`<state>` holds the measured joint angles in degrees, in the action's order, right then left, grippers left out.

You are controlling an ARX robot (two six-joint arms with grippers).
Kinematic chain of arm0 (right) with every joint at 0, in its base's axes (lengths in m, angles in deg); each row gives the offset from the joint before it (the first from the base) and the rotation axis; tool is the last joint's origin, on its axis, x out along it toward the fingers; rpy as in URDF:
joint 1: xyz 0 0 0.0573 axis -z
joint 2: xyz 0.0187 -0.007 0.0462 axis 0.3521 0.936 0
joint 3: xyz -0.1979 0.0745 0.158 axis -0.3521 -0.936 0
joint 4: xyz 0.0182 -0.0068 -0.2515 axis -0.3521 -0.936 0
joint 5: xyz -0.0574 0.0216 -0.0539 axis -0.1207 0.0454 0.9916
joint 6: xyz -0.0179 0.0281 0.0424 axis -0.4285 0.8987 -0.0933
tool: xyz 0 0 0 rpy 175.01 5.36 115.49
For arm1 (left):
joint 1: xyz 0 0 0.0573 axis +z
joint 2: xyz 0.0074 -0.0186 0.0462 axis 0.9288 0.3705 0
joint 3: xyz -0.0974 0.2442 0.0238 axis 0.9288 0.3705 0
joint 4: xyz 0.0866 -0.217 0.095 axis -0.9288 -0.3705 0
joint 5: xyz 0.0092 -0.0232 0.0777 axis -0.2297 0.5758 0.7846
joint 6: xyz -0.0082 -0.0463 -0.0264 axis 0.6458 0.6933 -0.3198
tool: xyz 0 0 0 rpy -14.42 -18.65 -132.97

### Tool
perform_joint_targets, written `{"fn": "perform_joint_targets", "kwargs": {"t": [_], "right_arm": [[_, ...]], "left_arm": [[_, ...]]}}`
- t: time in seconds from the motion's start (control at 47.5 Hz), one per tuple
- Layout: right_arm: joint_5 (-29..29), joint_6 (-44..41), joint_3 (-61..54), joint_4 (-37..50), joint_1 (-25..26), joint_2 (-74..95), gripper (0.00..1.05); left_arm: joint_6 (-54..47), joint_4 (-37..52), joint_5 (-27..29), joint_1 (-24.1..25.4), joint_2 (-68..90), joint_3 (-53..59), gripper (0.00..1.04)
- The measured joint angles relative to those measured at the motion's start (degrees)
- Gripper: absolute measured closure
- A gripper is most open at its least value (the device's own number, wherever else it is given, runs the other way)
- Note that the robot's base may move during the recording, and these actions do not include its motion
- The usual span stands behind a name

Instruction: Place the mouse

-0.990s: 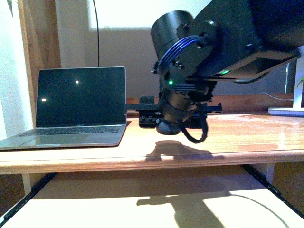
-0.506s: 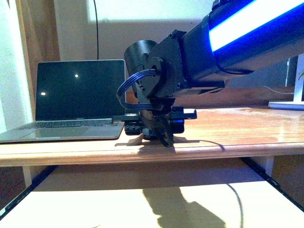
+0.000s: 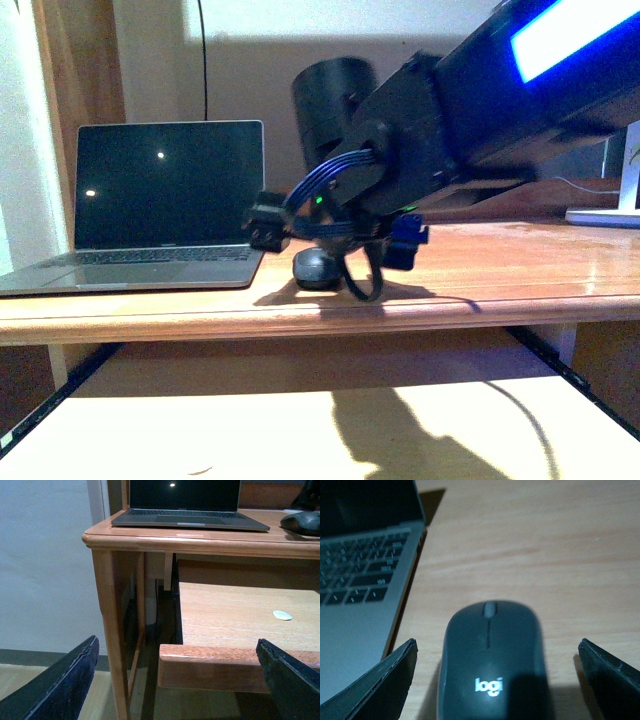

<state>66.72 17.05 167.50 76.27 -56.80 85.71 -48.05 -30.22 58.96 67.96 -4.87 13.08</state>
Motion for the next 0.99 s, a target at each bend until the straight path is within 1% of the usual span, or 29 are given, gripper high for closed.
{"fn": "perform_joint_targets", "kwargs": {"t": [0.147, 0.211, 0.274, 0.358, 0.421, 0.463, 0.716, 0.864, 0.99], "right_arm": [[-0.39, 0.22, -12.87, 10.16, 4.17, -12.20, 0.07], [-2.23, 0.70, -18.56, 12.98, 6.40, -17.59, 0.07], [-5.22, 1.42, -24.87, 15.30, 8.76, -23.02, 0.07], [-11.87, 2.01, -35.43, 18.27, 11.87, -30.58, 0.07], [-16.94, 1.95, -41.64, 19.82, 13.25, -34.60, 0.07], [-22.77, 1.64, -47.93, 20.85, 14.53, -38.91, 0.07], [-44.68, -1.05, -67.32, 21.55, 20.81, -54.36, 0.07], [-55.12, -6.32, -74.82, 17.66, 22.53, -61.02, 0.07], [-61.77, -12.79, -80.26, 11.82, 22.36, -65.33, 0.07]], "left_arm": [[0.00, 0.00, 0.00, 0.00, 0.00, 0.00, 0.08], [0.00, 0.00, 0.00, 0.00, 0.00, 0.00, 0.08], [0.00, 0.00, 0.00, 0.00, 0.00, 0.00, 0.08], [0.00, 0.00, 0.00, 0.00, 0.00, 0.00, 0.08], [0.00, 0.00, 0.00, 0.00, 0.00, 0.00, 0.08], [0.00, 0.00, 0.00, 0.00, 0.00, 0.00, 0.08], [0.00, 0.00, 0.00, 0.00, 0.00, 0.00, 0.08], [0.00, 0.00, 0.00, 0.00, 0.00, 0.00, 0.08], [0.00, 0.00, 0.00, 0.00, 0.02, 0.00, 0.08]]}}
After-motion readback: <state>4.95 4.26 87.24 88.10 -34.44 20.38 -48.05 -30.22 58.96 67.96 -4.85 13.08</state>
